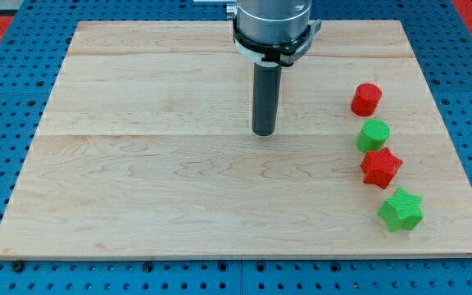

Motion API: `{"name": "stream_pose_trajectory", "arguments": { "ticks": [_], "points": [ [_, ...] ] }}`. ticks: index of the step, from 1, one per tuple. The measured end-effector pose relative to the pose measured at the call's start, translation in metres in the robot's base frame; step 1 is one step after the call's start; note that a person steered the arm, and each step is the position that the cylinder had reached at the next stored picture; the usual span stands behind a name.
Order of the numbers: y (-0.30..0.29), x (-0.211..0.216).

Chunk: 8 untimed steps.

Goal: Move your arm to the bottom of the board

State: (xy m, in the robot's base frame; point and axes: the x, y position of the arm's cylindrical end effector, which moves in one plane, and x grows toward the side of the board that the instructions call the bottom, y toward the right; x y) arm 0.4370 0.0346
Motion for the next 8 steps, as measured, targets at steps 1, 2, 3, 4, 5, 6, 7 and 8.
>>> {"name": "stream_pose_trajectory", "arguments": {
  "ticks": [1,2,3,4,5,6,7,8],
  "points": [
    [0.0,0.0],
    [0.015,-0.006],
    [0.032,-0.015],
    [0.04,-0.013],
    [0.044,-0.012],
    [0.064,0.01],
    [0.064,0.053],
    [0.064,0.099]
  ]
}}
